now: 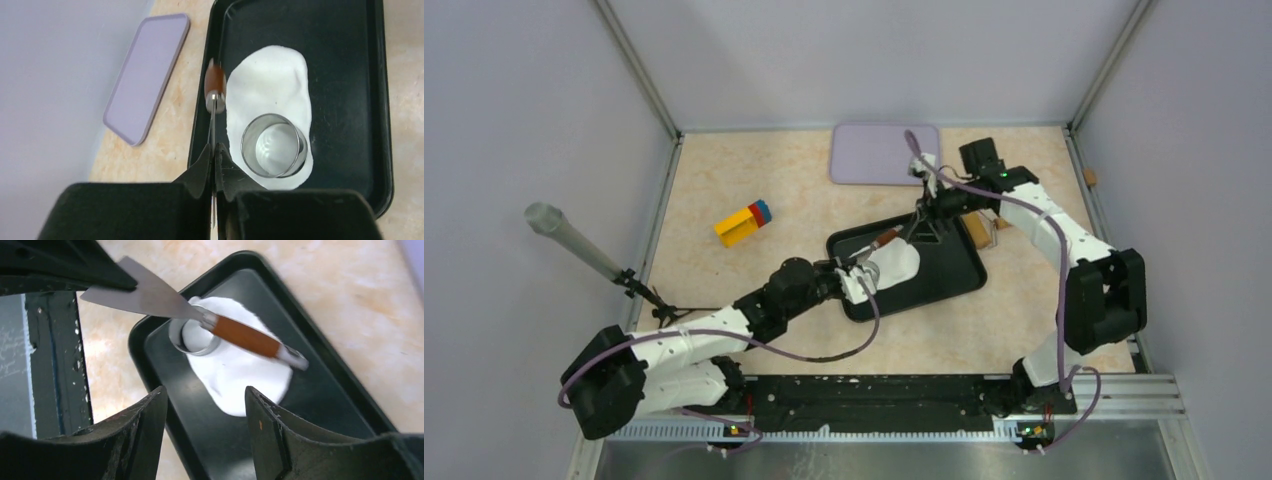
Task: Roll out the dumpling wrappers from the dough
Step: Pick up the spatula from the work surface.
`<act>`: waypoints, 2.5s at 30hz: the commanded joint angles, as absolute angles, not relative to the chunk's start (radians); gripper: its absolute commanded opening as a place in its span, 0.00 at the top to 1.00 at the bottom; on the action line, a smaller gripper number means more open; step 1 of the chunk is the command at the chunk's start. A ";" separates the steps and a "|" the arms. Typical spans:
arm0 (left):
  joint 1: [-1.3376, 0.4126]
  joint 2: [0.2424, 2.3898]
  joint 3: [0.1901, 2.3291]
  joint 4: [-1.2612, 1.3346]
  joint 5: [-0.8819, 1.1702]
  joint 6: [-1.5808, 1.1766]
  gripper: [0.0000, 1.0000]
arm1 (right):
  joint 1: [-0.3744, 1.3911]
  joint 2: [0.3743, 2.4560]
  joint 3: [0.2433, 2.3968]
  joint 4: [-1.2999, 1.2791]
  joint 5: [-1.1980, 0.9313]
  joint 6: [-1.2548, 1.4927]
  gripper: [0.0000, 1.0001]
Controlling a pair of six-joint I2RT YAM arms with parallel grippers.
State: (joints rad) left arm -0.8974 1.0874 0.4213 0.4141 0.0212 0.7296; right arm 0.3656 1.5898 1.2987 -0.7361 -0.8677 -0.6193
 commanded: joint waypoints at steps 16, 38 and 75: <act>-0.629 1.186 0.817 0.094 0.227 0.258 1.00 | 0.105 1.672 1.399 -0.711 -1.301 -0.670 0.40; -0.378 1.261 0.998 -0.035 0.578 0.033 1.00 | 0.392 1.980 1.529 -0.510 -1.164 -0.903 0.31; -0.144 1.163 0.936 0.173 0.752 -0.227 1.00 | 0.592 2.224 1.590 -0.026 -1.394 -0.272 0.46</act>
